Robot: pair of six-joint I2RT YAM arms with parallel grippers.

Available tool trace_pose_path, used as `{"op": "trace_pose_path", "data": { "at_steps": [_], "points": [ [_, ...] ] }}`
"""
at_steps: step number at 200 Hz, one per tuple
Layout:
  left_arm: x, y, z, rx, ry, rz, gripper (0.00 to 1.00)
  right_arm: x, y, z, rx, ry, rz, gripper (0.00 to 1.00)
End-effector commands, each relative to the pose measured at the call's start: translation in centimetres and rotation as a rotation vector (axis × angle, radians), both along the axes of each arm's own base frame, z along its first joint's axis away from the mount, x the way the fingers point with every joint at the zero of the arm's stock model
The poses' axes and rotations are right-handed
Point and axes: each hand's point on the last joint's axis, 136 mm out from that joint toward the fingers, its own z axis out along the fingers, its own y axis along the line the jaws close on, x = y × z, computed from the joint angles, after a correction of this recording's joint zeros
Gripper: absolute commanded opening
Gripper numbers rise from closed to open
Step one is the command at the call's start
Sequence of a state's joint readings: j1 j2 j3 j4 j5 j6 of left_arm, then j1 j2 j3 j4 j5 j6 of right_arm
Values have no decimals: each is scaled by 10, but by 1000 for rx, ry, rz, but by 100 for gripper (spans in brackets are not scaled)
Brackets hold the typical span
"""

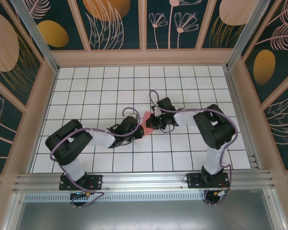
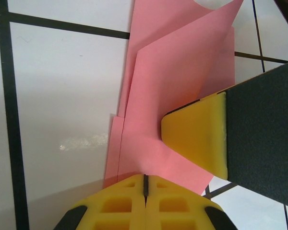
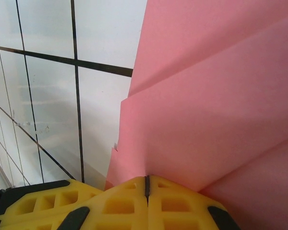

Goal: Fold a paper plane with a square sheet of paper (pick it up from the middle)
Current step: Fourth fold the wing at the center of the table.

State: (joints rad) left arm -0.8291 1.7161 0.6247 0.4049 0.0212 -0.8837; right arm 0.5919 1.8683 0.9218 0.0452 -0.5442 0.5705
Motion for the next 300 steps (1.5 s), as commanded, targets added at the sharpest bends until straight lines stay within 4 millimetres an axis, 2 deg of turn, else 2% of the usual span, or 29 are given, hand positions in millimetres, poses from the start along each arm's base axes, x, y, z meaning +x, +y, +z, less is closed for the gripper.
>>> {"op": "trace_pose_path", "data": {
  "at_steps": [1, 12, 68, 108, 179, 214, 234, 255, 274, 300],
  "points": [
    [-42, 41, -57, 189, 193, -26, 0, 24, -22, -17, -95, -43, -61, 3],
    [-42, 41, -58, 189, 196, -27, 0, 34, -33, -17, -96, -44, -94, 3],
    [-44, 41, -58, 191, 199, -31, 0, 51, -46, -13, -93, -62, -116, 3],
    [-44, 42, -59, 194, 200, -32, 0, 61, -55, -21, -102, -59, -123, 3],
    [-46, 43, -58, 195, 198, -41, 0, 97, -77, -19, -83, -80, -168, 4],
    [-44, 43, -56, 192, 191, -38, 0, 118, -89, -12, -97, -103, -214, 4],
    [-44, 42, -55, 191, 189, -38, 0, 127, -94, 2, -111, -140, -240, 4],
    [-42, 41, -53, 185, 183, -32, 0, 126, -94, 29, -89, -193, -251, 4],
    [-40, 39, -52, 178, 178, -30, 0, 112, -90, 50, -59, -228, -241, 5],
    [-37, 36, -49, 172, 170, -30, 0, 79, -68, 56, -27, -215, -183, 5]
  ]
}}
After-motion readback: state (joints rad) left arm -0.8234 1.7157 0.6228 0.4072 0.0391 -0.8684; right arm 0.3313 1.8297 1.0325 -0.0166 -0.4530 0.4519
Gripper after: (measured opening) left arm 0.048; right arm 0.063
